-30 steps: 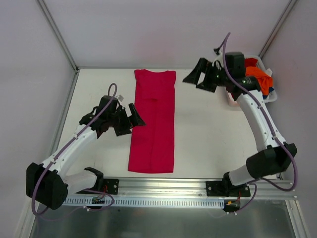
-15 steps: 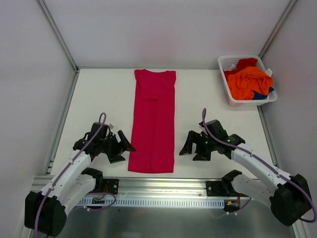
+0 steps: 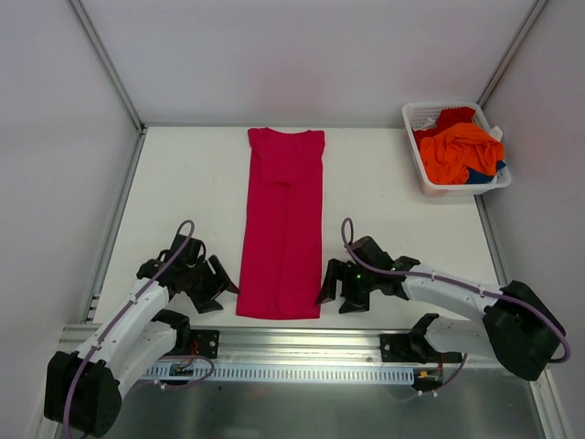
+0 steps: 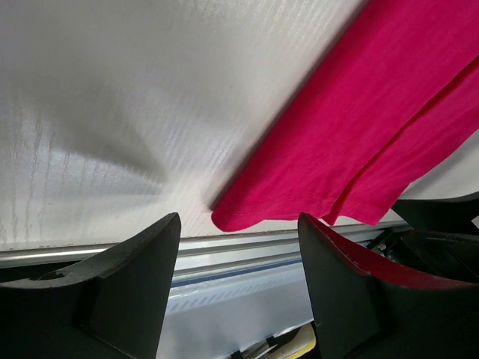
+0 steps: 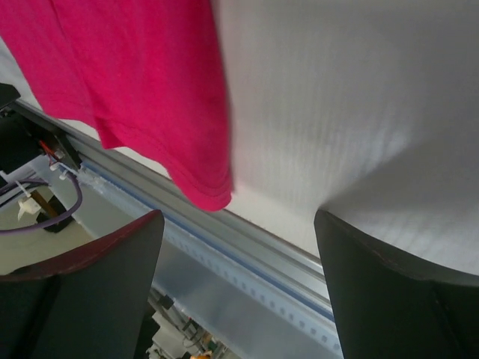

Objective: Fold and stack the t-shirts
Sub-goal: Rotate the tshirt 90 degrees

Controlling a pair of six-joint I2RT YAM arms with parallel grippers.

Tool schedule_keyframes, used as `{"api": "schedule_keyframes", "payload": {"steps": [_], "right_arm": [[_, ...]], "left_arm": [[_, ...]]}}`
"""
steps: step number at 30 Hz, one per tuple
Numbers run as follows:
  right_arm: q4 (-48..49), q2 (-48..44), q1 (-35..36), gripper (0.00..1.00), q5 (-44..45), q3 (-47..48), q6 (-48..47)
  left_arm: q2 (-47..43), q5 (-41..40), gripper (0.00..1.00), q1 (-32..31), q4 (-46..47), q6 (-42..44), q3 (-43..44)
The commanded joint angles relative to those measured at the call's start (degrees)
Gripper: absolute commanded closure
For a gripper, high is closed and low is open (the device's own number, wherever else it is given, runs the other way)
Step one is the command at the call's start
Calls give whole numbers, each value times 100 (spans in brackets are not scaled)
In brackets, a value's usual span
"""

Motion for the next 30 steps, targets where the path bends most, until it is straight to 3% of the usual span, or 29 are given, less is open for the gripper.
{"api": "schedule_keyframes", "payload": {"steps": [1,21,30], "right_arm": [[411,452,248,14,159,258,173],[130,937,1128,25,783,425,806],[112,1323,1251,37,871,540,797]], "left_arm": [[-18,-241,36,-123,-231,-158,71],[-62,-207,42,-660,489,-325,-562],[-72,-84,62,-677,709,-264,-808]]}}
